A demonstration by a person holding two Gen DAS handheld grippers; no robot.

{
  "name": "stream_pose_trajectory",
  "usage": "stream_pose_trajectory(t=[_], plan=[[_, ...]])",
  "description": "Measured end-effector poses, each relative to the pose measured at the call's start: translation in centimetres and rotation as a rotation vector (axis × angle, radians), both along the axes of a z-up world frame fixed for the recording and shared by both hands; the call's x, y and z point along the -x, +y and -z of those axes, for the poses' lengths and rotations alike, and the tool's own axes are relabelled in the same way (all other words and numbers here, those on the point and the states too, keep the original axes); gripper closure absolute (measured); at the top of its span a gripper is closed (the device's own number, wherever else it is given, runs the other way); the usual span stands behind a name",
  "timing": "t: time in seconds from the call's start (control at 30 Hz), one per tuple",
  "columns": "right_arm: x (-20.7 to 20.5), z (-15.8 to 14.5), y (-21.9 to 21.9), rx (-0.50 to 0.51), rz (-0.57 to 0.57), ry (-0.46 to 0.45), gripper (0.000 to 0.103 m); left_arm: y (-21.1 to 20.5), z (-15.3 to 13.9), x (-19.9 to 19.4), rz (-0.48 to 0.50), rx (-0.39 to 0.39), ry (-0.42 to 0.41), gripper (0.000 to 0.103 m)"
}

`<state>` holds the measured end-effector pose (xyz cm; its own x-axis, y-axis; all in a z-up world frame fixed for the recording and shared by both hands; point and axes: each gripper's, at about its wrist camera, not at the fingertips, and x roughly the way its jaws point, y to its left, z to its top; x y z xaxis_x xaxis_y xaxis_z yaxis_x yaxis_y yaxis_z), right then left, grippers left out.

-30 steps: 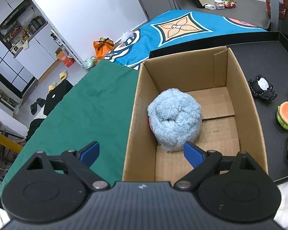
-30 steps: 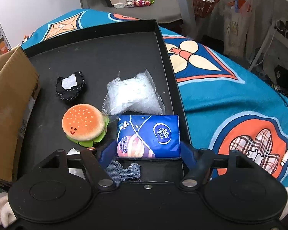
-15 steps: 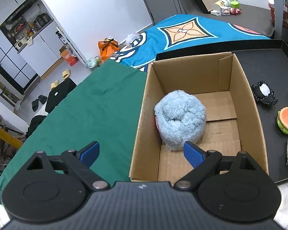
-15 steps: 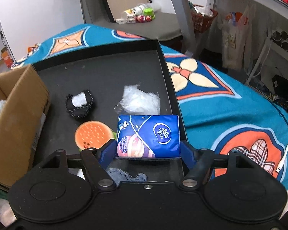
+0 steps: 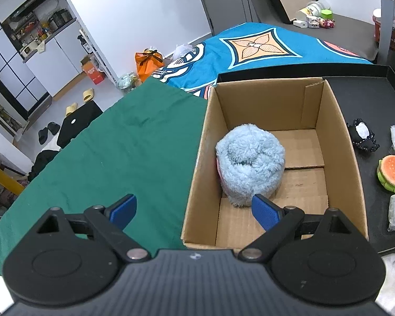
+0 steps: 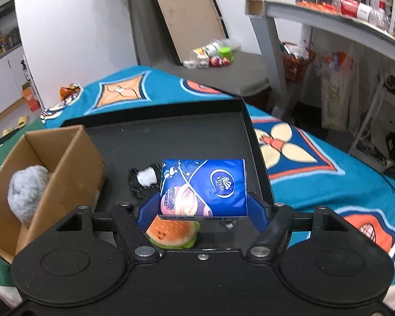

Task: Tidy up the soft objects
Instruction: 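Carry the blue tissue pack with the right gripper into the box and release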

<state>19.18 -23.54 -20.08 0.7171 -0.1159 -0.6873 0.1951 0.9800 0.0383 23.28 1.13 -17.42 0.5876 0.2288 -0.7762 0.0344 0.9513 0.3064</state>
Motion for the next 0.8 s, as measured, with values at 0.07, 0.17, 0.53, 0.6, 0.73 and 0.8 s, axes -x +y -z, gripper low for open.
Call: stream_pose_trajectory(t=[0.07,0.17,0.53,0.6,0.73,0.8], plan=[[-0.2,-0.4,0.4,-0.005,-0.016,-0.010,0.034,0.2,0.0,0.0,-0.002,0.007,-0.002,0.010],[-0.5,-1.1,1.4,-0.005,-0.048,-0.025,0.034,0.5,0.1,0.0,-0.005,0.019,0.002,0.012],[-2.6,-4.0,5.8,-0.032,-0.159,-0.058,0.034,1.6,0.5,-0.4,-0.024,0.072,0.010,0.037],[-2.9,-4.3,6.7,-0.026,-0.186,-0.061,0.034,1.9,0.6,-0.5,-0.026,0.089,0.016,0.041],[-3.8,-4.6,8.8,-0.005,-0.242,-0.055,0.034,2.1,1.2,-1.0,-0.042,0.094,0.050,0.055],[-4.2,-4.8,9.8,-0.002,-0.269,-0.052,0.034,2.3,1.5,-1.2,-0.051,0.106,0.065,0.062]])
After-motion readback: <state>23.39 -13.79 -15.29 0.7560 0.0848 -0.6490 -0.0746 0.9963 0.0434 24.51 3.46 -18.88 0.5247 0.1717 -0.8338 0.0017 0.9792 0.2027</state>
